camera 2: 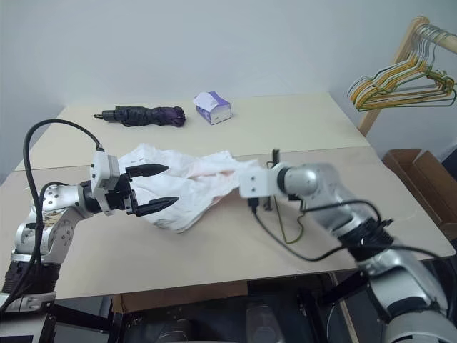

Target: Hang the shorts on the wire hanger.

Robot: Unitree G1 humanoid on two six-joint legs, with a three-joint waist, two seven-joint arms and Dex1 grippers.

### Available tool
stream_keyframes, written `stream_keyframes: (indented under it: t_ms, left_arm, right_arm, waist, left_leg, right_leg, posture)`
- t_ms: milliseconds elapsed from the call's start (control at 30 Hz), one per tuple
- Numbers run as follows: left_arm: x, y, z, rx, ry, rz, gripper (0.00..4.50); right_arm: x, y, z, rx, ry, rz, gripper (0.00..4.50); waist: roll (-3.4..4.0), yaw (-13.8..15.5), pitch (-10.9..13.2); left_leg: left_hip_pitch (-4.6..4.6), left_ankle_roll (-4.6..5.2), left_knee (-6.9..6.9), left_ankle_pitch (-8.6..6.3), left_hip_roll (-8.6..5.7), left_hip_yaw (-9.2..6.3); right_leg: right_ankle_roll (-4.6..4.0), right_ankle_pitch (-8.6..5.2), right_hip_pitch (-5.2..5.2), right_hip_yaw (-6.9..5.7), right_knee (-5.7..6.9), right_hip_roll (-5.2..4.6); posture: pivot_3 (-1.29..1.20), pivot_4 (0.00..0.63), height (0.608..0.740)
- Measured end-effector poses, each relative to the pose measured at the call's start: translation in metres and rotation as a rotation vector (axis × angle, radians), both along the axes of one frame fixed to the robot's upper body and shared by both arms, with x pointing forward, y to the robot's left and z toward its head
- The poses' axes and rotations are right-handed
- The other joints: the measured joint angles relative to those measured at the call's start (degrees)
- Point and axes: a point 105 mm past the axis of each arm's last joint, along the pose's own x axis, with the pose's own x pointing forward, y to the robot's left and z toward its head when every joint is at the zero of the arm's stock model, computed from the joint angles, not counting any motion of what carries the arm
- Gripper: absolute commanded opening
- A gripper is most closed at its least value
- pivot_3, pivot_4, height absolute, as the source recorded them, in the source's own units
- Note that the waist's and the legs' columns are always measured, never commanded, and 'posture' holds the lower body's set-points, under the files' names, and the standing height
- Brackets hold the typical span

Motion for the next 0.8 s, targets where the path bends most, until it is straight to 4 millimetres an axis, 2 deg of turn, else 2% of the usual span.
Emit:
stream_keyframes:
  t_ms: [67,167,267,367,467,533,667,733,800]
  left_arm:
    - [0.002,-0.003,0.001,-0.003,-0.005,-0.008,4.5]
    - [0.003,-0.004,0.002,-0.004,-0.014,-0.014,4.5]
    - [0.004,-0.006,0.003,-0.005,-0.018,-0.02,4.5]
    - [0.004,-0.007,0.002,-0.005,-0.017,-0.024,4.5]
    - [0.004,-0.005,0.002,0.001,-0.016,-0.02,4.5]
    - [0.003,-0.003,0.001,0.011,-0.012,-0.017,4.5]
    - [0.003,0.003,0.002,0.027,-0.009,-0.008,4.5]
    - [0.004,0.007,0.001,0.039,0.0,-0.001,4.5]
    - [0.005,0.01,-0.001,0.049,0.002,0.0,4.5]
  right_arm:
    - [0.023,-0.022,-0.003,-0.059,-0.014,-0.033,0.02]
    - [0.041,-0.048,-0.005,-0.101,-0.041,-0.083,0.94]
    - [0.053,-0.055,-0.012,-0.085,-0.077,-0.13,1.94]
    - [0.052,-0.064,-0.017,-0.073,-0.072,-0.153,2.91]
    - [0.038,-0.067,-0.021,-0.025,-0.054,-0.135,3.99]
    - [0.025,-0.06,-0.019,0.045,-0.043,-0.13,4.47]
    - [-0.003,-0.029,-0.007,0.172,-0.027,-0.119,4.47]
    - [-0.024,0.005,-0.001,0.289,0.018,-0.087,4.47]
    - [-0.047,0.044,-0.008,0.356,0.096,-0.031,4.47]
  waist:
    - [0.0,-0.73,0.0]
    - [0.0,-1.63,0.0]
    - [0.0,-3.17,0.0]
    - [0.0,-3.9,0.0]
    - [0.0,-3.93,0.0]
    - [0.0,-3.85,0.0]
    - [0.04,-3.75,-0.03]
    - [0.05,-3.86,-0.08]
    - [0.09,-3.83,-0.15]
  left_leg:
    - [0.23,0.0,-0.08,0.0,-0.01,0.01]
    - [0.54,0.0,-0.33,0.0,-0.01,0.01]
    - [0.7,0.0,-0.34,0.01,-0.01,0.01]
    - [0.75,0.01,-0.35,0.01,0.0,0.01]
    - [0.77,0.0,-0.35,0.01,0.0,0.01]
    - [0.77,0.01,-0.34,0.01,0.01,0.0]
    - [0.79,0.01,-0.33,0.01,0.01,-0.01]
    - [0.81,0.01,-0.35,0.0,0.08,-0.03]
    - [0.8,0.0,-0.35,0.0,0.07,-0.03]
  right_leg:
    - [0.0,0.0,0.24,0.0,-0.06,-0.01]
    - [0.0,-0.03,0.5,0.0,-0.21,-0.01]
    - [0.0,-0.03,0.63,0.03,-0.19,-0.01]
    - [0.03,-0.04,0.64,0.04,-0.14,-0.01]
    - [0.09,-0.07,0.65,0.06,-0.11,-0.01]
    - [0.11,-0.09,0.65,0.06,-0.06,-0.01]
    - [0.15,-0.11,0.66,0.06,-0.02,-0.01]
    - [0.17,-0.13,0.64,0.04,-0.01,0.04]
    - [0.18,-0.14,0.64,0.04,-0.01,0.04]
  posture:
    - [-0.24,0.0,0.74]
    - [-0.24,0.0,0.74]
    - [-0.24,0.0,0.74]
    - [-0.24,0.0,0.74]
    - [-0.23,0.0,0.74]
    - [-0.24,0.0,0.74]
    - [-0.25,0.0,0.74]
    - [-0.26,0.0,0.74]
    - [-0.26,0.0,0.74]
